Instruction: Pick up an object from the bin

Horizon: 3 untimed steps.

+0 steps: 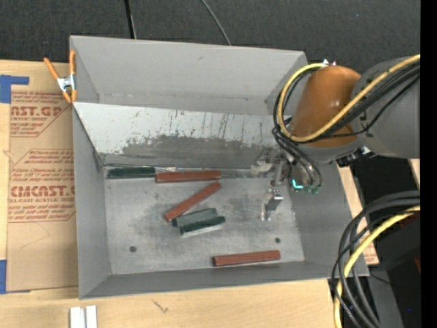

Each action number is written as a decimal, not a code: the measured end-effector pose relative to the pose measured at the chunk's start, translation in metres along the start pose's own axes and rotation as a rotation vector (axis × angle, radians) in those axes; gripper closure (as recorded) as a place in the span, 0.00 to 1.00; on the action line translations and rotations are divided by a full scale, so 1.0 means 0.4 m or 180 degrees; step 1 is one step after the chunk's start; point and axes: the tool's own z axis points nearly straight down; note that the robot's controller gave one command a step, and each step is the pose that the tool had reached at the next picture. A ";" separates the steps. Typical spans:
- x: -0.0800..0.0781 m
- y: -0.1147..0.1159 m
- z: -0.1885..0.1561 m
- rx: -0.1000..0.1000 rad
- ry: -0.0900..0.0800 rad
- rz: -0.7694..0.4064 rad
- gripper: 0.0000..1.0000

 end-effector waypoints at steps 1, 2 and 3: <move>-0.005 0.000 -0.010 0.0002 -0.0022 -0.0002 0.00; -0.008 0.155 0.103 -0.0001 -0.0019 -0.0699 1.00; -0.007 0.155 0.103 0.0000 -0.0013 -0.0701 0.00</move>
Offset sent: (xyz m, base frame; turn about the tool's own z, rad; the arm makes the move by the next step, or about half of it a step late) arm 0.0031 0.0609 -0.0406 -0.2194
